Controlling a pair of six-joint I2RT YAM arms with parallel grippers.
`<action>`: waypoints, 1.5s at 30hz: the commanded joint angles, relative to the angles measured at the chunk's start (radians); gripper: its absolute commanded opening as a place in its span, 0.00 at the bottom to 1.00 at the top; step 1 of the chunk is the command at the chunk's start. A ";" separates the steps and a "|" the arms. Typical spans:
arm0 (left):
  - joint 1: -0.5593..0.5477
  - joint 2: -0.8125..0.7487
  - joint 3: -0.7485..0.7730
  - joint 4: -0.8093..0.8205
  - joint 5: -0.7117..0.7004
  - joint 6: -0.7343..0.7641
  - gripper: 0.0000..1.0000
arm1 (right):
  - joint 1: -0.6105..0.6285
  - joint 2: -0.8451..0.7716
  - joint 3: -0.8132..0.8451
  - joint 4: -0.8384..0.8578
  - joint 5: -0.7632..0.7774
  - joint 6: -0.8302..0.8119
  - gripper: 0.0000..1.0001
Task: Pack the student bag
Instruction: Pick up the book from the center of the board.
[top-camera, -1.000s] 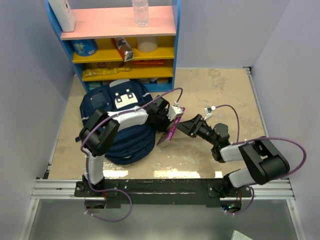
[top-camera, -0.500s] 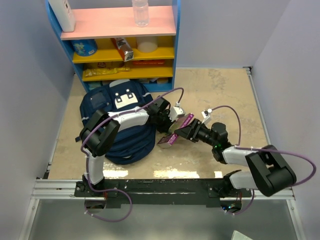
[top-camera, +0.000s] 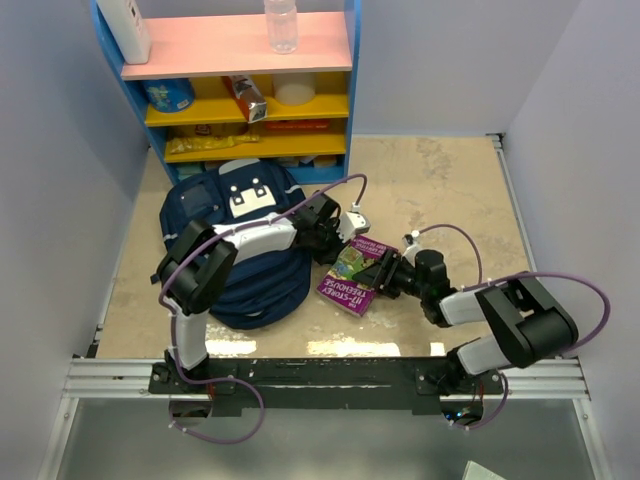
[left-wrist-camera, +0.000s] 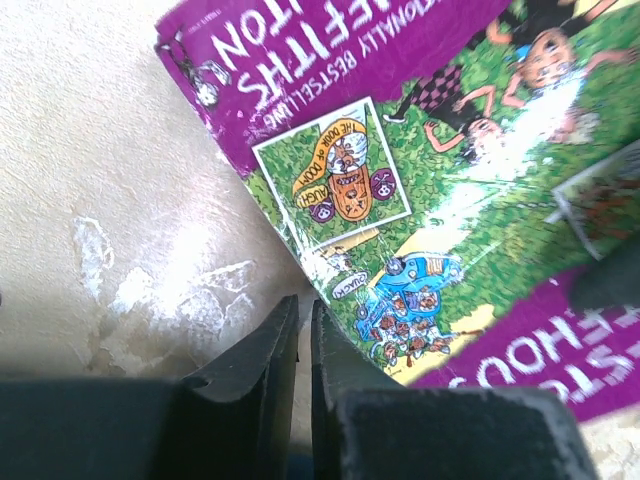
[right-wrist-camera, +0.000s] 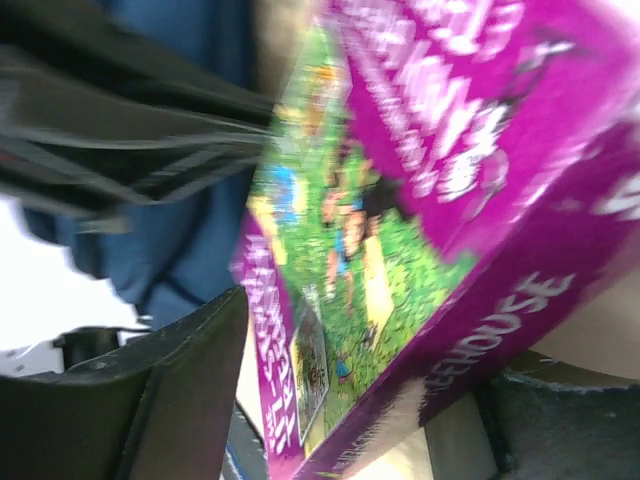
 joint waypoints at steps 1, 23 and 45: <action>0.000 -0.072 0.010 -0.003 0.047 0.000 0.15 | 0.003 0.017 -0.009 0.118 0.033 0.030 0.58; 0.181 -0.664 -0.166 -0.513 0.033 0.335 0.63 | -0.008 -0.067 0.081 -0.130 0.041 -0.085 0.00; 0.215 -0.789 -0.360 -0.252 -0.226 0.336 0.83 | -0.008 -0.148 0.119 -0.201 0.020 -0.096 0.00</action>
